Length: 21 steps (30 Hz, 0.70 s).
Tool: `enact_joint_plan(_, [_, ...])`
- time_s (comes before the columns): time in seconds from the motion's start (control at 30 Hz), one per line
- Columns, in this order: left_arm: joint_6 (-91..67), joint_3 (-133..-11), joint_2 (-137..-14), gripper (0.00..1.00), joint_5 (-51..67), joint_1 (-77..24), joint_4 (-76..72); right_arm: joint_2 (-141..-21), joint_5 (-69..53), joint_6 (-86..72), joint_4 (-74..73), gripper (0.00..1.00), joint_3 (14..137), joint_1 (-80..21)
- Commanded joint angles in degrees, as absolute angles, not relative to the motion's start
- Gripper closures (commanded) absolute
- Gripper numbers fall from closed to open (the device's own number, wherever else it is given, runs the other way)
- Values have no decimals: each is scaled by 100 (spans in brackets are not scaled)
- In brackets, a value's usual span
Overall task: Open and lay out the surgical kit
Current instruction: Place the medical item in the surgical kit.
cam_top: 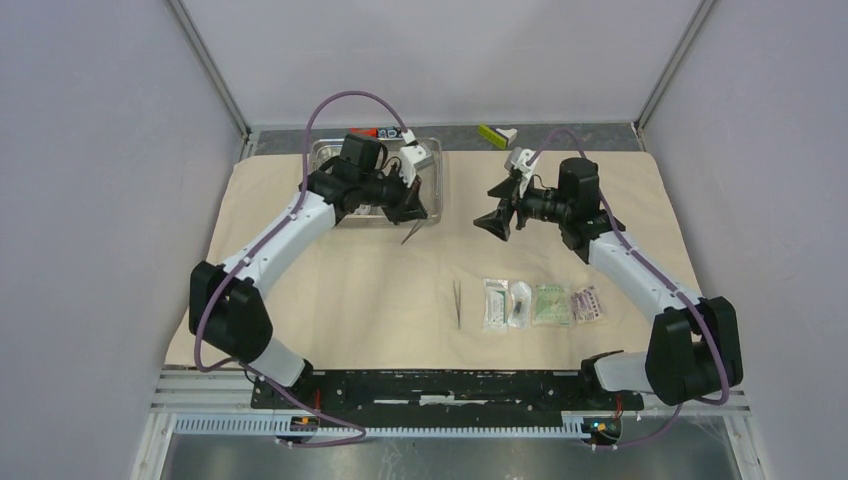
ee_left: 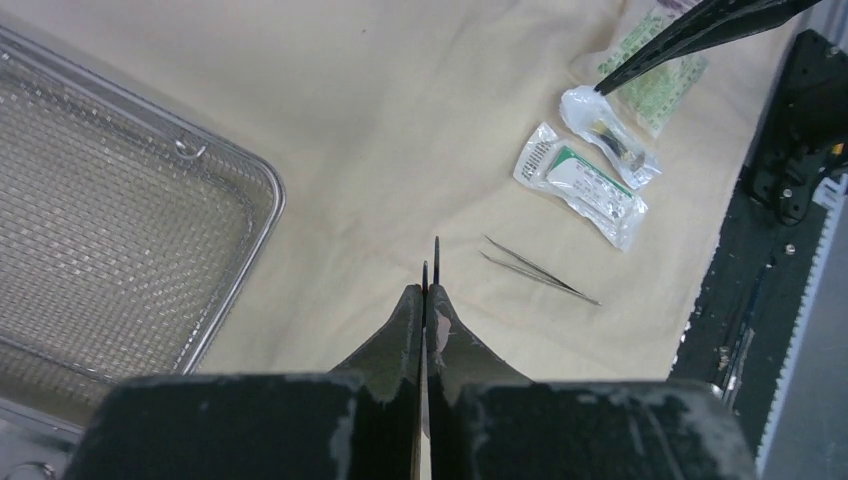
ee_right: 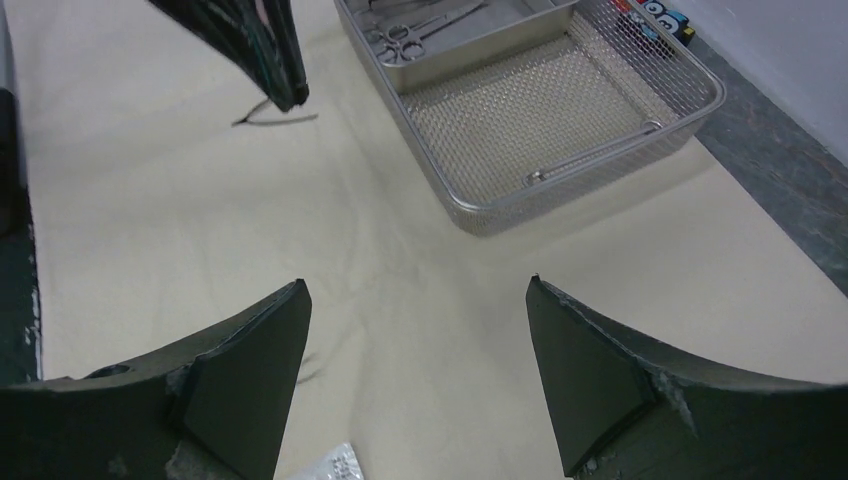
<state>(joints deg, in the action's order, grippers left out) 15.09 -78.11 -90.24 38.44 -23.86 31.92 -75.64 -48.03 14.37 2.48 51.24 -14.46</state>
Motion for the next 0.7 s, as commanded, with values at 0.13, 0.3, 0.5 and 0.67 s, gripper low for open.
enact_joint_plan(0.13, [1600, -7371, -8352, 98, 2112, -3314, 2035, -7976, -5049, -1238, 2570, 18, 4764, -1710])
enact_joint_plan(0.3, [1505, -7246, -8246, 98, 1505, -3768, 1844, -8130, -5197, -1907, 3146, 21, 4657, -1765])
enact_joint_plan(0.5, [1410, -7173, -8207, 98, 1042, -4108, 1731, -8373, -5288, -2433, 3612, 27, 4534, -1767])
enact_joint_plan(0.67, [1446, -7164, -8239, 98, 881, -4276, 1731, -8590, -5394, -2776, 3976, 38, 4471, -1768])
